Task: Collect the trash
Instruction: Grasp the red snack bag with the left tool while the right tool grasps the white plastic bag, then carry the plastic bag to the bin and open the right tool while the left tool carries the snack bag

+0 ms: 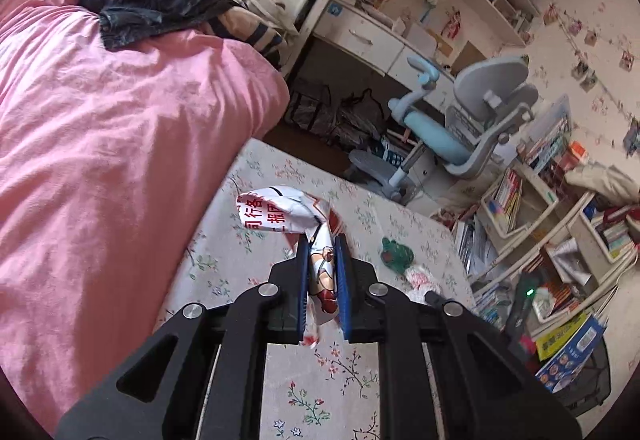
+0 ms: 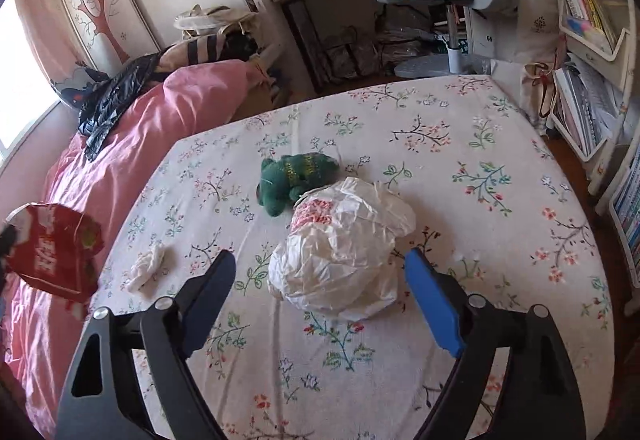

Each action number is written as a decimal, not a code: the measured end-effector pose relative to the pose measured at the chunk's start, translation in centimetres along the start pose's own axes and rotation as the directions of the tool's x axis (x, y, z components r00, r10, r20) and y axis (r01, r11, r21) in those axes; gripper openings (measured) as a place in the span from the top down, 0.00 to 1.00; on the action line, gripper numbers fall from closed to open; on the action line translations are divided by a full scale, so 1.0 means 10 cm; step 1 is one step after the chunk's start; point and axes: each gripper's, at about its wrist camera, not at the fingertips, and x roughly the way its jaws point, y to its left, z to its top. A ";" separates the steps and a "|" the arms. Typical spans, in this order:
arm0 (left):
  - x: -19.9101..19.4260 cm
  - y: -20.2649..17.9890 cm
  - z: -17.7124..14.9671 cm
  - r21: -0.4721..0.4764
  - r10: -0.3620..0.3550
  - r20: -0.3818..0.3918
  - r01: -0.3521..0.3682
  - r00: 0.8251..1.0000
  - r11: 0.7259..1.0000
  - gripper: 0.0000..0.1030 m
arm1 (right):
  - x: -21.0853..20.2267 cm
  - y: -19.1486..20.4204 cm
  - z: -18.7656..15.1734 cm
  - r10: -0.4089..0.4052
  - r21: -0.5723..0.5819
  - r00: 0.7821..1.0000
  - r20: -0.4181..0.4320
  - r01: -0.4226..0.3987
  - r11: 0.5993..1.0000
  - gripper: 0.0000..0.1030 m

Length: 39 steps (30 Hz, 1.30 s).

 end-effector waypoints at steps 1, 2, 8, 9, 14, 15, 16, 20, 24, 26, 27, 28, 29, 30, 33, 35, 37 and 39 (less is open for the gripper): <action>-0.04 0.04 0.02 -0.011 0.001 0.011 -0.001 1.000 1.000 0.89 | 0.06 0.00 0.00 0.005 -0.003 1.000 -0.014 -0.005 1.000 0.51; -0.07 0.07 0.04 -0.016 0.004 0.017 -0.004 1.000 1.000 0.89 | 0.12 -0.03 0.00 0.023 0.011 0.999 -0.041 -0.022 1.000 0.62; -0.09 0.16 0.04 -0.028 0.007 0.008 -0.007 1.000 1.000 0.90 | -0.11 0.03 0.01 0.068 -0.012 0.998 -0.012 -0.068 0.998 0.84; -0.08 0.14 0.04 -0.022 0.005 0.002 -0.005 1.000 1.000 0.90 | -0.16 0.02 0.00 0.078 -0.008 0.997 -0.007 -0.078 0.997 0.84; -0.11 0.03 0.00 0.010 -0.018 0.000 0.018 1.000 1.000 0.91 | -0.39 -0.04 0.00 0.149 0.058 0.989 0.020 -0.150 0.987 0.84; -0.13 0.01 -0.01 0.015 -0.024 0.002 0.024 1.000 1.000 0.91 | -0.43 -0.04 0.00 0.161 0.066 0.987 0.027 -0.163 0.985 0.84; -0.15 -0.01 -0.03 0.017 -0.031 0.001 0.030 1.000 0.999 0.91 | -0.49 -0.02 0.00 0.170 0.068 0.985 0.034 -0.172 0.983 0.84; -0.23 -0.08 -0.15 0.037 -0.042 -0.008 0.042 0.999 0.998 0.91 | -0.69 0.07 -0.08 0.202 0.061 0.979 0.041 -0.204 0.977 0.84; -0.33 -0.18 -0.30 0.081 -0.035 -0.013 0.036 0.999 0.996 0.91 | -0.93 0.17 -0.20 0.216 0.028 0.975 0.051 -0.218 0.976 0.84; -0.38 -0.22 -0.37 0.092 -0.033 -0.015 0.034 0.999 0.995 0.91 | -1.06 0.22 -0.27 0.216 0.003 0.975 0.056 -0.216 0.976 0.84; -0.41 -0.24 -0.41 0.096 -0.032 -0.017 0.033 0.999 0.995 0.91 | -1.10 0.23 -0.28 0.217 -0.003 0.974 0.059 -0.217 0.976 0.84; -0.45 -0.26 -0.45 0.103 -0.030 -0.020 0.032 0.999 0.994 0.91 | -1.15 0.24 -0.30 0.219 -0.009 0.974 0.064 -0.219 0.976 0.84; -0.47 -0.27 -0.49 0.112 -0.026 -0.020 0.028 0.999 0.993 0.91 | -1.19 0.25 -0.31 0.221 -0.011 0.973 0.069 -0.221 0.975 0.84; -0.51 -0.31 -0.53 0.132 -0.020 -0.017 0.022 1.000 0.991 0.91 | -1.23 0.26 -0.33 0.224 -0.012 0.972 0.074 -0.224 0.974 0.84; -0.61 -0.40 -0.61 0.171 -0.011 -0.008 0.012 1.000 0.985 0.91 | -1.34 0.26 -0.37 0.234 -0.012 0.968 0.086 -0.234 0.972 0.84; -0.65 -0.46 -0.64 0.187 -0.011 -0.004 0.012 1.000 0.982 0.91 | -1.39 0.30 -0.40 0.233 -0.025 0.968 0.090 -0.232 0.972 0.84; -0.69 -0.51 -0.69 0.204 -0.011 0.000 0.011 1.000 0.979 0.91 | -1.43 0.34 -0.45 0.230 -0.048 0.969 0.092 -0.227 0.973 0.84; -0.72 -0.54 -0.72 0.219 -0.010 0.000 0.010 1.000 0.976 0.91 | -1.46 0.37 -0.48 0.230 -0.065 0.969 0.093 -0.225 0.972 0.84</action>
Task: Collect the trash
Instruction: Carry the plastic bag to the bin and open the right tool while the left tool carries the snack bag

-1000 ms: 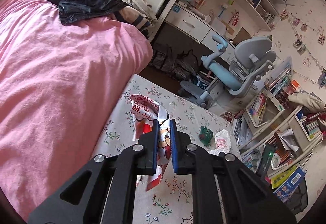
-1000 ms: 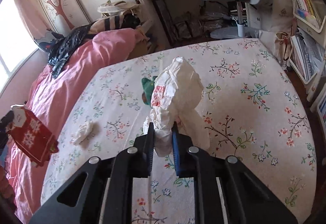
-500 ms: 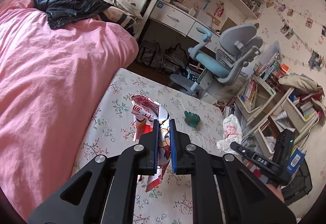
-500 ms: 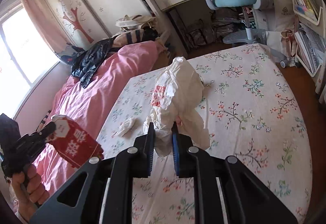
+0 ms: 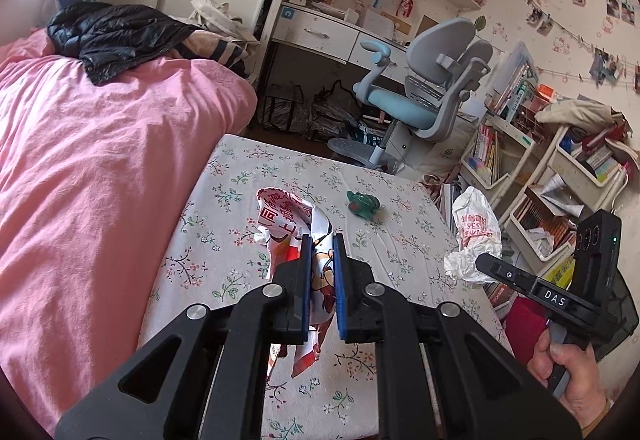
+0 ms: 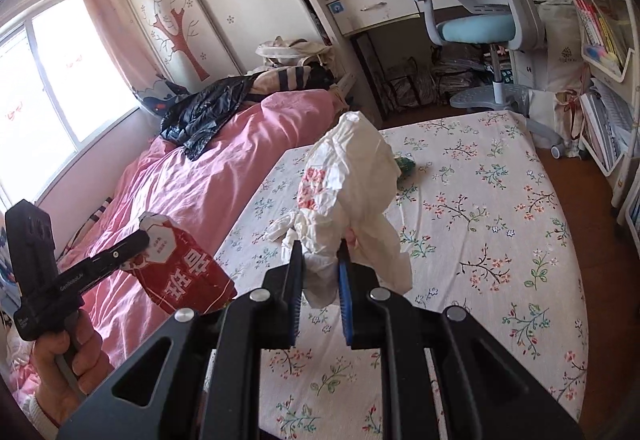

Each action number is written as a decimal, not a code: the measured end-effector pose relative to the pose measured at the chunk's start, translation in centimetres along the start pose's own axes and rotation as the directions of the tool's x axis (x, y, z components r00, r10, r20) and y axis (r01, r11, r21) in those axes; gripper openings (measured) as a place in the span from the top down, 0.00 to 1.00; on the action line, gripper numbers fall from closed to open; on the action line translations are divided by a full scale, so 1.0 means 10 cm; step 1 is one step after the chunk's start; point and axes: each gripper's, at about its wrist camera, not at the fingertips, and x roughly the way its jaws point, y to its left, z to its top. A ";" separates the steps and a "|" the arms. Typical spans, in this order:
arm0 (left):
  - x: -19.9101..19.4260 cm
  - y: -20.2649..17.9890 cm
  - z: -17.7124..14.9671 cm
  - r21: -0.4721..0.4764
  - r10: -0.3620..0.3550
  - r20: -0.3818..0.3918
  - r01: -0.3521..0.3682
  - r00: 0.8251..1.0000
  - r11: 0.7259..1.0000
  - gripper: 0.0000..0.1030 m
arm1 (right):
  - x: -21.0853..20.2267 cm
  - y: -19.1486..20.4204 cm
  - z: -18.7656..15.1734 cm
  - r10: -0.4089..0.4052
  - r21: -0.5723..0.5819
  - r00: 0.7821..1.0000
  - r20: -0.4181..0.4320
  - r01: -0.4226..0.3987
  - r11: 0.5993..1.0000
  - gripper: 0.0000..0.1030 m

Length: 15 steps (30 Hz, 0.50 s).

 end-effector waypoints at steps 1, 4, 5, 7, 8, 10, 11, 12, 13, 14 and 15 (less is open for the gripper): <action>-0.02 -0.02 -0.01 0.007 0.000 0.001 0.000 1.000 1.000 0.91 | -0.01 0.02 -0.02 0.001 -0.007 1.000 0.000 -0.001 1.000 0.84; -0.07 -0.07 -0.04 0.014 -0.003 0.001 0.003 1.000 1.000 0.91 | -0.05 0.05 -0.06 0.010 -0.016 1.000 0.000 -0.010 1.000 0.84; -0.08 -0.08 -0.06 0.016 -0.005 0.001 0.005 1.000 1.000 0.91 | -0.05 0.06 -0.07 0.011 -0.019 1.000 -0.001 -0.011 1.000 0.84; -0.12 -0.10 -0.09 0.018 -0.010 0.000 0.010 1.000 1.000 0.91 | -0.08 0.07 -0.12 0.014 -0.020 1.000 -0.005 -0.014 1.000 0.84; -0.14 -0.10 -0.11 0.017 -0.013 0.000 0.013 1.000 1.000 0.91 | -0.08 0.08 -0.13 0.015 -0.021 1.000 -0.008 -0.015 1.000 0.84; -0.21 -0.10 -0.16 0.013 -0.024 0.001 0.024 1.000 1.000 0.91 | -0.13 0.10 -0.18 0.018 -0.024 1.000 -0.010 -0.018 1.000 0.84; -0.24 -0.10 -0.18 0.009 -0.031 0.002 0.031 1.000 0.999 0.91 | -0.15 0.11 -0.21 0.020 -0.025 1.000 -0.013 -0.020 0.999 0.84; -0.29 -0.10 -0.22 0.005 -0.037 0.003 0.037 0.999 0.999 0.91 | -0.17 0.12 -0.24 0.022 -0.026 1.000 -0.014 -0.022 0.999 0.84; -0.32 -0.10 -0.23 0.003 -0.039 0.005 0.039 0.999 0.999 0.91 | -0.19 0.13 -0.27 0.023 -0.028 1.000 -0.017 -0.023 0.999 0.84; -0.35 -0.10 -0.25 0.001 -0.042 0.006 0.042 0.999 0.999 0.91 | -0.21 0.15 -0.31 0.023 -0.031 1.000 -0.019 -0.023 0.999 0.83; -0.39 -0.09 -0.28 -0.002 -0.046 0.008 0.046 0.999 0.999 0.91 | -0.24 0.17 -0.34 0.022 -0.036 1.000 -0.022 -0.023 0.999 0.83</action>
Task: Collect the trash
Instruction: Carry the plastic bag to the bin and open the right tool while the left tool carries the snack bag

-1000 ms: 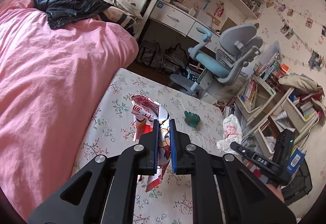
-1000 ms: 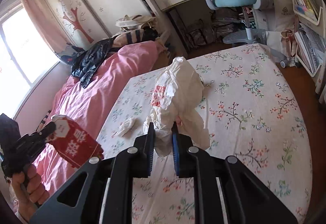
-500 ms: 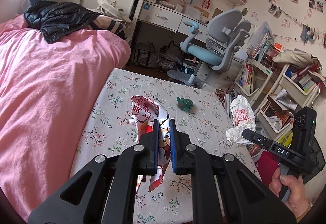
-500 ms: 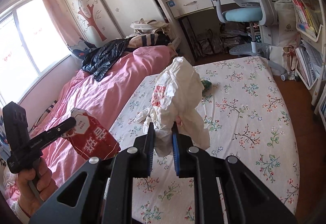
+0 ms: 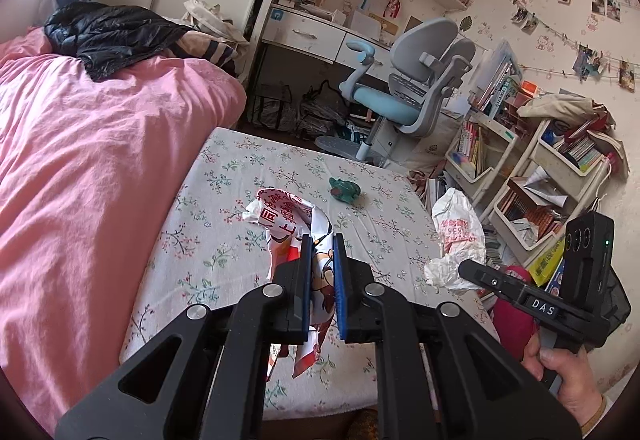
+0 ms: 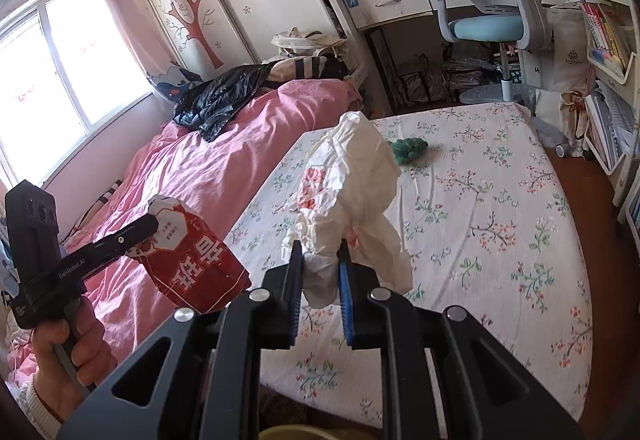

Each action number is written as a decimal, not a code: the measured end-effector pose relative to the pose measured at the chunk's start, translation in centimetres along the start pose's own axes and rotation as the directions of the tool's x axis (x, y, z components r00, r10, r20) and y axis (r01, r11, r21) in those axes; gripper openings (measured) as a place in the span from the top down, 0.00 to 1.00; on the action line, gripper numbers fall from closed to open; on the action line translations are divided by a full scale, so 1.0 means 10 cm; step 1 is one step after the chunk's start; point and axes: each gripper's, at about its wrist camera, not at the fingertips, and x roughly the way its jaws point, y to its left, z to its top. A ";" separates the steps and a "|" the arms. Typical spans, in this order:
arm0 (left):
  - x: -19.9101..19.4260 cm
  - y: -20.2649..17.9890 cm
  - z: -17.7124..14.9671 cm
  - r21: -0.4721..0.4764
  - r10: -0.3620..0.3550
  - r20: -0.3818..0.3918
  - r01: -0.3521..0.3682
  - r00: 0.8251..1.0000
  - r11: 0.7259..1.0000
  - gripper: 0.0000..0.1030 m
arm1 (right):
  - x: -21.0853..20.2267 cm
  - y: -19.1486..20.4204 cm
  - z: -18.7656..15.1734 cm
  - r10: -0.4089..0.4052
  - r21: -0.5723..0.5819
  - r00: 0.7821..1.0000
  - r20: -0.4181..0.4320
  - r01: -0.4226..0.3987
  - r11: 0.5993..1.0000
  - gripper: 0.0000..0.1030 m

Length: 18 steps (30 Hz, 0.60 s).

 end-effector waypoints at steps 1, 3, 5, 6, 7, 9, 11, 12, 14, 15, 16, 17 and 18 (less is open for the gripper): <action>-0.04 0.00 -0.03 -0.004 -0.004 0.002 0.004 1.000 1.000 0.91 | -0.03 0.02 -0.04 0.001 -0.005 1.000 -0.003 -0.001 1.000 0.83; -0.11 0.00 -0.09 -0.007 -0.010 0.002 0.010 1.000 1.000 0.91 | -0.07 0.06 -0.11 0.005 -0.009 1.000 -0.008 -0.005 1.000 0.83; -0.15 -0.01 -0.13 -0.007 -0.013 0.000 0.013 1.000 1.000 0.91 | -0.11 0.08 -0.20 0.007 -0.012 1.000 -0.019 -0.007 1.000 0.83; -0.18 -0.02 -0.16 -0.007 -0.017 -0.001 0.017 1.000 1.000 0.91 | -0.13 0.09 -0.24 0.009 -0.012 1.000 -0.024 -0.009 1.000 0.83; -0.19 -0.03 -0.19 -0.008 -0.021 -0.002 0.021 1.000 1.000 0.91 | -0.14 0.10 -0.28 0.012 -0.011 0.999 -0.030 -0.012 1.000 0.83; -0.24 -0.03 -0.24 -0.011 -0.029 -0.003 0.029 1.000 1.000 0.91 | -0.16 0.13 -0.35 0.014 -0.013 0.999 -0.044 -0.014 1.000 0.83; -0.30 -0.04 -0.29 -0.011 -0.034 -0.004 0.034 0.999 0.999 0.91 | -0.19 0.16 -0.44 0.016 -0.015 0.998 -0.055 -0.017 1.000 0.83; -0.33 -0.05 -0.33 -0.011 -0.038 -0.006 0.038 0.999 0.999 0.91 | -0.20 0.18 -0.49 0.020 -0.017 0.998 -0.062 -0.021 1.000 0.83; -0.37 -0.06 -0.39 -0.009 -0.040 -0.011 0.040 0.999 0.999 0.91 | -0.23 0.22 -0.57 0.015 -0.028 0.997 -0.074 -0.017 0.999 0.83; -0.40 -0.07 -0.42 -0.006 -0.040 -0.015 0.039 0.999 0.999 0.91 | -0.24 0.24 -0.62 0.017 -0.030 0.997 -0.080 -0.020 0.999 0.83; -0.42 -0.07 -0.45 -0.005 -0.041 -0.019 0.041 0.999 0.999 0.91 | -0.25 0.26 -0.66 0.021 -0.030 0.996 -0.087 -0.023 0.999 0.83; -0.45 -0.08 -0.49 -0.003 -0.043 -0.022 0.043 0.999 0.999 0.91 | -0.25 0.28 -0.70 0.023 -0.032 0.995 -0.096 -0.026 0.999 0.83; -0.46 -0.09 -0.51 -0.002 -0.045 -0.024 0.045 0.999 0.999 0.91 | -0.26 0.30 -0.74 0.022 -0.035 0.994 -0.103 -0.026 0.999 0.83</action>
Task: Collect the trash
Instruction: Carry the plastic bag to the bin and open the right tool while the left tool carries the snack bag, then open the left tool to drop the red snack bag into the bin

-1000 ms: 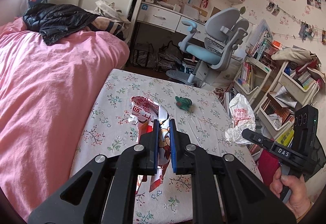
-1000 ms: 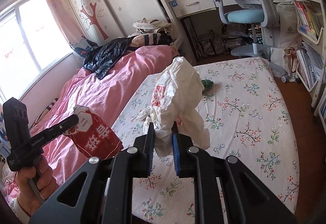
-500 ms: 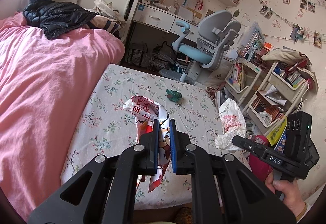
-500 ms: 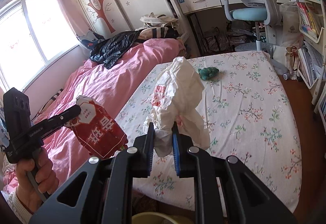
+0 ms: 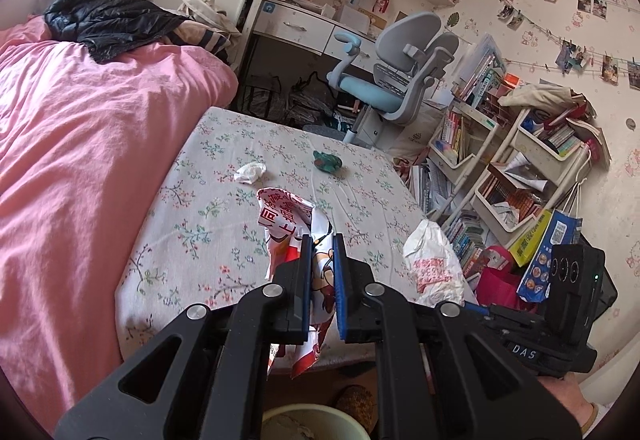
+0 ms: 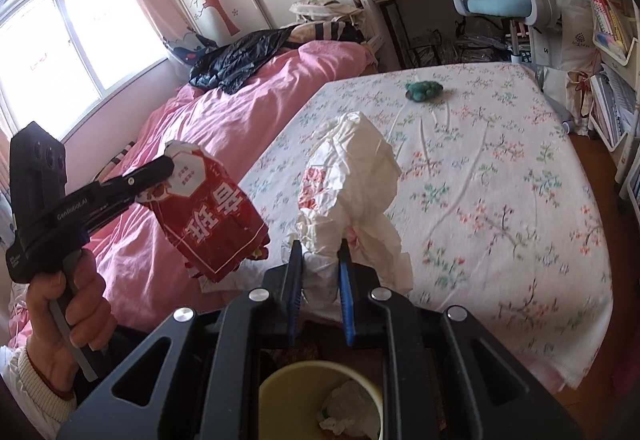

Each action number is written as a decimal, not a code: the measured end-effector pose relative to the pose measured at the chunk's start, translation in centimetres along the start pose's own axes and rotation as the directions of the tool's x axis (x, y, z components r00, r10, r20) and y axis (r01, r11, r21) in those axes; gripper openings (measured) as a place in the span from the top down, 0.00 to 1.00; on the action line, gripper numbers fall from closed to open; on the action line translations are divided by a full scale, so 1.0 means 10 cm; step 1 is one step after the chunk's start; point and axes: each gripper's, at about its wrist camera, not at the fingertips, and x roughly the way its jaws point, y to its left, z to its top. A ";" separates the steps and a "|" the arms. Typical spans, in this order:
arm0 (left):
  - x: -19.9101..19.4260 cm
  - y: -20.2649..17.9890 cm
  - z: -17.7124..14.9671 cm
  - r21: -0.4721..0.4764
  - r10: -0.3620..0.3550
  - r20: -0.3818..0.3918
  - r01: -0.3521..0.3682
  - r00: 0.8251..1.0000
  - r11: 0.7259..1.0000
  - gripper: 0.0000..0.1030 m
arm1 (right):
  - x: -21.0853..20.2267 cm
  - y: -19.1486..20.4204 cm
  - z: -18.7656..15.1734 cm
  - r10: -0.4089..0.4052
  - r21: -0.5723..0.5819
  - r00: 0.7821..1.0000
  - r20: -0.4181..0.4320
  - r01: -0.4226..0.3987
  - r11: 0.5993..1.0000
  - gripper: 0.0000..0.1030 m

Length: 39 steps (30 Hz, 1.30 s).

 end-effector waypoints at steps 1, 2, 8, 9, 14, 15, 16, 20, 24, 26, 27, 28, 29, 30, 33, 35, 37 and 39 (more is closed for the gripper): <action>-0.03 -0.01 -0.04 0.002 -0.002 -0.003 0.002 1.000 1.000 0.91 | -0.01 0.03 -0.05 0.000 -0.004 1.000 -0.009 0.000 1.000 0.83; -0.05 -0.01 -0.08 0.004 -0.004 -0.006 0.004 1.000 1.000 0.91 | -0.01 0.05 -0.10 0.003 -0.007 1.000 -0.015 -0.003 1.000 0.83; -0.19 -0.04 -0.28 0.010 -0.004 -0.022 0.004 1.000 1.000 0.91 | -0.04 0.23 -0.45 0.022 -0.023 0.997 -0.080 -0.024 0.999 0.83; -0.22 -0.04 -0.30 0.009 -0.006 -0.021 0.006 1.000 1.000 0.91 | -0.02 0.27 -0.52 0.023 -0.029 0.995 -0.101 -0.026 0.999 0.83; -0.31 -0.06 -0.34 0.008 -0.014 -0.018 0.014 1.000 1.000 0.91 | 0.11 0.46 -0.92 0.011 -0.070 0.972 -0.234 -0.028 0.997 0.83; -0.33 -0.05 -0.36 0.006 -0.015 -0.017 0.015 1.000 1.000 0.91 | 0.15 0.49 -1.00 0.002 -0.080 0.964 -0.265 -0.024 0.996 0.82; -0.34 -0.06 -0.36 0.005 -0.016 -0.017 0.016 1.000 1.000 0.91 | 0.18 0.52 -1.08 -0.009 -0.091 0.956 -0.295 -0.019 0.996 0.82; -0.42 -0.07 -0.42 0.005 -0.023 -0.014 0.023 1.000 1.000 0.91 | 0.33 0.59 -1.30 -0.046 -0.132 0.913 -0.404 -0.009 0.991 0.75; -0.46 -0.10 -0.48 0.009 -0.027 -0.023 0.027 0.999 1.000 0.91 | 0.44 0.63 -1.44 -0.109 -0.191 0.878 -0.466 0.020 0.981 0.56; -0.48 -0.11 -0.52 0.014 -0.029 -0.031 0.029 0.999 0.999 0.91 | 0.46 0.62 -1.45 -0.125 -0.201 0.876 -0.466 0.033 0.979 0.53; -0.49 -0.13 -0.55 0.019 -0.030 -0.036 0.031 0.999 0.999 0.91 | 0.43 0.61 -1.46 -0.129 -0.198 0.880 -0.458 0.041 0.979 0.50; -0.50 -0.14 -0.57 0.021 -0.032 -0.040 0.033 0.999 0.999 0.91 | 0.41 0.59 -1.44 -0.134 -0.191 0.884 -0.448 0.051 0.980 0.49; -0.50 -0.15 -0.60 0.021 -0.036 -0.045 0.037 0.998 0.999 0.91 | 0.40 0.57 -1.44 -0.137 -0.183 0.888 -0.438 0.061 0.981 0.49; -0.51 -0.16 -0.62 0.020 -0.040 -0.052 0.041 0.998 0.999 0.91 | 0.36 0.53 -1.42 -0.143 -0.173 0.895 -0.422 0.076 0.982 0.46; -0.52 -0.21 -0.72 0.029 -0.046 -0.078 0.049 0.996 0.998 0.91 | 0.25 0.44 -1.33 -0.163 -0.140 0.920 -0.356 0.120 0.983 0.39; -0.52 -0.24 -0.78 0.033 -0.053 -0.096 0.056 0.994 0.998 0.91 | 0.16 0.39 -1.27 -0.176 -0.116 0.938 -0.298 0.147 0.982 0.38; -0.53 -0.29 -0.88 0.037 -0.058 -0.125 0.063 0.990 0.997 0.91 | 0.05 0.35 -1.19 -0.187 -0.087 0.955 -0.230 0.171 0.981 0.35; -0.53 -0.34 -0.99 0.041 -0.060 -0.161 0.067 0.985 0.997 0.91 | -0.03 0.30 -1.14 -0.192 -0.055 0.966 -0.175 0.185 0.981 0.34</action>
